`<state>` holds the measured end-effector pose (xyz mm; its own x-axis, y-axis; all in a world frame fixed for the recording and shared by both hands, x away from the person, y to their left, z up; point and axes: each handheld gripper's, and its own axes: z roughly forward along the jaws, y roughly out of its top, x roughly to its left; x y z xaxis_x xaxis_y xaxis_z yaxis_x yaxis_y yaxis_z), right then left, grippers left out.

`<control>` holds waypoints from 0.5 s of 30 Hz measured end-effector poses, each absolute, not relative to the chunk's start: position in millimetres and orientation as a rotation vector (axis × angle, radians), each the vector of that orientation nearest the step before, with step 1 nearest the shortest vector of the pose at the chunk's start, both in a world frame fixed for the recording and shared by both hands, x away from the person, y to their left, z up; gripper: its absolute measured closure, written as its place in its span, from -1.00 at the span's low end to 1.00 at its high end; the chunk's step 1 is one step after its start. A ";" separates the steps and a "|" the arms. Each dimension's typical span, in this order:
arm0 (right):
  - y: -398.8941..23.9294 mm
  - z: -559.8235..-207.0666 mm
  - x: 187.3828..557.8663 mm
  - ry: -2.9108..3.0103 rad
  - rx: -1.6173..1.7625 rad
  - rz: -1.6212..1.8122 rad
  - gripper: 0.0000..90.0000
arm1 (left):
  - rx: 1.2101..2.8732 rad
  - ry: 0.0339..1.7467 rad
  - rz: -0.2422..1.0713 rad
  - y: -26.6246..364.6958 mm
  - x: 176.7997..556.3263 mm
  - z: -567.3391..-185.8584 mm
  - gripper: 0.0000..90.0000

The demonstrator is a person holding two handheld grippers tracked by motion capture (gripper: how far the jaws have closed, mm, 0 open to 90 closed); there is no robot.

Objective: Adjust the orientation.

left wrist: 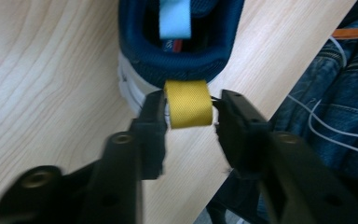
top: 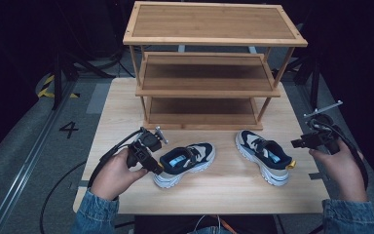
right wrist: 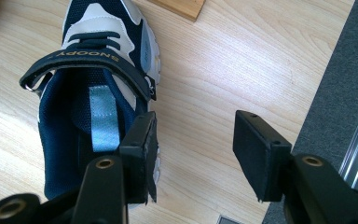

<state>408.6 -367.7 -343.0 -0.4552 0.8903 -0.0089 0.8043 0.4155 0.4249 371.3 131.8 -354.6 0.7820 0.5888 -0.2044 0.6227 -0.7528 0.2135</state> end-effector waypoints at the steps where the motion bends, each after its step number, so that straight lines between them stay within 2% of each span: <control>1: -367.7 -343.0 408.5 2.439 1.485 0.535 0.11 | 2.710 0.935 -0.172 131.3 371.4 -354.5 0.59; 3: -367.6 -342.7 408.1 2.439 1.473 0.531 0.11 | 2.719 0.923 -0.167 130.6 372.3 -355.2 0.63; 4: -367.5 -342.4 407.9 2.439 1.471 0.529 0.11 | 2.735 0.919 -0.156 130.0 371.9 -355.3 0.74; 7: -367.9 -341.7 407.4 2.434 1.465 0.530 0.11 | 2.747 0.892 -0.165 127.6 370.3 -356.8 0.88; 15: -366.5 -342.3 407.6 2.439 1.455 0.526 0.10 | 2.790 0.700 -0.263 99.3 358.0 -358.3 0.89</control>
